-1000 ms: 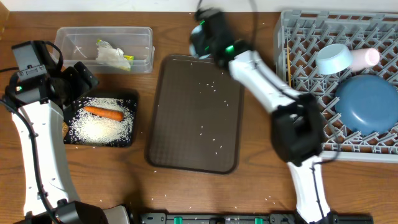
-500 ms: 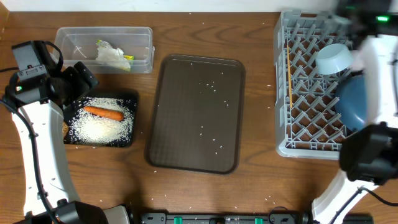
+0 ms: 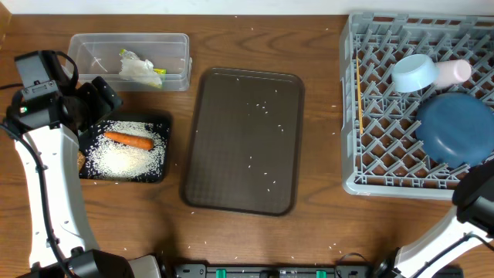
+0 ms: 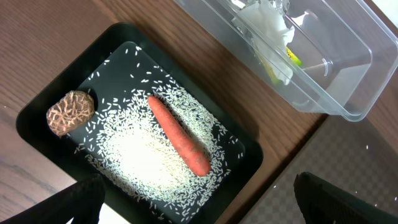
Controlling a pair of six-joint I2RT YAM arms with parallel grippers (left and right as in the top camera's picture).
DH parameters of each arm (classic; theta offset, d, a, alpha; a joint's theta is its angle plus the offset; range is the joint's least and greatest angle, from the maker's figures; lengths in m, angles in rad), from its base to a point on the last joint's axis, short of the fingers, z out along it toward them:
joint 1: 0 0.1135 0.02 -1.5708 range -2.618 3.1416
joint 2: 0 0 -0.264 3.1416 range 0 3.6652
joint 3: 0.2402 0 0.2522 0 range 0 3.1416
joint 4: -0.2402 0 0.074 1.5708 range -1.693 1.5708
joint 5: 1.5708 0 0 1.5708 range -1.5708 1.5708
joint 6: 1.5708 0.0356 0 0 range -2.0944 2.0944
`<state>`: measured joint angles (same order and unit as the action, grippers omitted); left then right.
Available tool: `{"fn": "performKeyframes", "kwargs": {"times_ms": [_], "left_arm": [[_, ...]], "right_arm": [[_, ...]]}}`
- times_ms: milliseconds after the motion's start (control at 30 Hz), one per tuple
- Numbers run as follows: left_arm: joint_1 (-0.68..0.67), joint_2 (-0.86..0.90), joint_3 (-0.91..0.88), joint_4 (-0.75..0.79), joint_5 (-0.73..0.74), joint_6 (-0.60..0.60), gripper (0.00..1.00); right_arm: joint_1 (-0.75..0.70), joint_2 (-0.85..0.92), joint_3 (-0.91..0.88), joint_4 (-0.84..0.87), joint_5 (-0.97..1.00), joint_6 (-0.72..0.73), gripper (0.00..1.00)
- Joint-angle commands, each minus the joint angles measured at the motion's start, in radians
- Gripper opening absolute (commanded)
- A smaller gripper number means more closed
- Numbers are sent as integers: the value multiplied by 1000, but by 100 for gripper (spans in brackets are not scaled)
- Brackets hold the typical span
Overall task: Sort waste into correct bins and load items into the dishwasher rack
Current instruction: 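Lift the light blue cup and carry it right to the rack, then lower the light blue cup into the rack and open the right gripper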
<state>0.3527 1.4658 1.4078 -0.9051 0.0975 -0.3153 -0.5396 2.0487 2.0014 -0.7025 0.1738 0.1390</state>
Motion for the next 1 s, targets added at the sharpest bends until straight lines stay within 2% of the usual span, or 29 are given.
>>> {"fn": "performKeyframes", "kwargs": {"times_ms": [0,100,233,333,633,800,900,967], "left_arm": [[4,-7,14,0,-5,-5,98],[4,-7,14,0,-5,-5,98],[4,-7,14,0,-5,-5,98],[4,-7,14,0,-5,-5,98],[4,-7,14,0,-5,-5,98],[4,-7,14,0,-5,-5,98],[4,-7,14,0,-5,-5,98],[4,-7,14,0,-5,-5,98]], "right_arm": [[-38,53,-2,-18,2,-24,55],[-61,85,-2,-32,2,-24,65],[-67,104,-2,-39,-2,-24,69],[-63,102,-1,-37,-18,-24,87],[-61,50,-1,-52,-115,-12,92],[-61,-42,-1,-56,-105,40,88],[-62,-61,-1,-72,-5,40,72],[-69,-57,-1,-96,49,40,53]]}}
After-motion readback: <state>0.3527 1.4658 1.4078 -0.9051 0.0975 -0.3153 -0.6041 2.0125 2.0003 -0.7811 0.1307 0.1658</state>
